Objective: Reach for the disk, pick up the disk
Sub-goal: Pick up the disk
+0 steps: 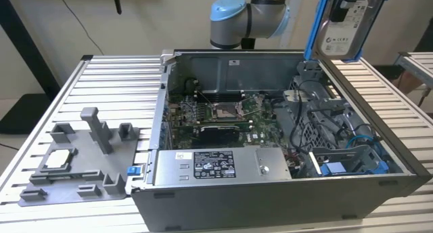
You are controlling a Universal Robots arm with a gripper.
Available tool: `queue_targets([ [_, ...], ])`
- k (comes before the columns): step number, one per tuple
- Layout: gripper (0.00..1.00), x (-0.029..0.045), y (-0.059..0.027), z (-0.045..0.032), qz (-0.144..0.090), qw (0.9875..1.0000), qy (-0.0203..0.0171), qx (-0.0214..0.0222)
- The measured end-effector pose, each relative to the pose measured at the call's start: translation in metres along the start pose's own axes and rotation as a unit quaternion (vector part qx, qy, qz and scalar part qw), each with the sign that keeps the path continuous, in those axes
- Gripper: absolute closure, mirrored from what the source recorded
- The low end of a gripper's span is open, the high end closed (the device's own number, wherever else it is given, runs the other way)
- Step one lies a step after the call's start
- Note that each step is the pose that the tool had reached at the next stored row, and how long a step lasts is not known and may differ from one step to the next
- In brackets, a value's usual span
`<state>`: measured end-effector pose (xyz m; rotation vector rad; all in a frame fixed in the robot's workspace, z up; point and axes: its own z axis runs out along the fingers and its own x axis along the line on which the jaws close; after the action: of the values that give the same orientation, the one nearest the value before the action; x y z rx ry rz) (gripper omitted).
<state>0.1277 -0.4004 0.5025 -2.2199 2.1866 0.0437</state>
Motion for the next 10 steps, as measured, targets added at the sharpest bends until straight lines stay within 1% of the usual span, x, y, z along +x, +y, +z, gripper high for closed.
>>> queue_targets([
  [10, 1.0, 0.0092, 0.0001, 0.0001, 0.0, 1.0, -0.0001, 0.0],
])
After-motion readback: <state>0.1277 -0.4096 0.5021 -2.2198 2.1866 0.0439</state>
